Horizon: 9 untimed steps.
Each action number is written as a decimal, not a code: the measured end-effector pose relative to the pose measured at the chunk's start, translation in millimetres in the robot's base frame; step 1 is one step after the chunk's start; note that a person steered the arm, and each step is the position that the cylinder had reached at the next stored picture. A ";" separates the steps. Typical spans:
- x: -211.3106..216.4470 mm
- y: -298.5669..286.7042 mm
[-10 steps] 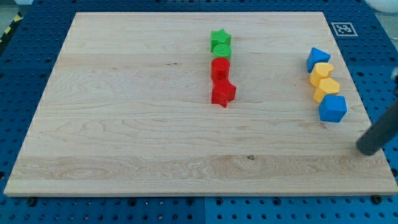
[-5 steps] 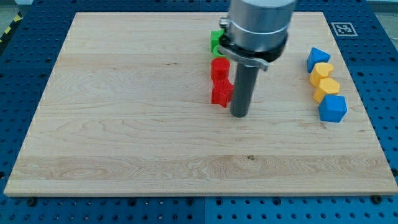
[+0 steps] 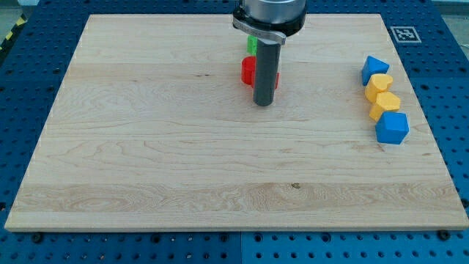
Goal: Group up the red blocks and green blocks
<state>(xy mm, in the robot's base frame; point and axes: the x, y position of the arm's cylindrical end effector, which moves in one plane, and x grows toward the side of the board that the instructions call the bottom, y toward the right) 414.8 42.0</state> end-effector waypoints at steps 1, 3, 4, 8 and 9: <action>-17.7 0.0; -45.3 0.0; -58.7 -0.8; -93.6 -80.2; -98.7 -81.4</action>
<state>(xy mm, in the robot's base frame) 316.1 -39.4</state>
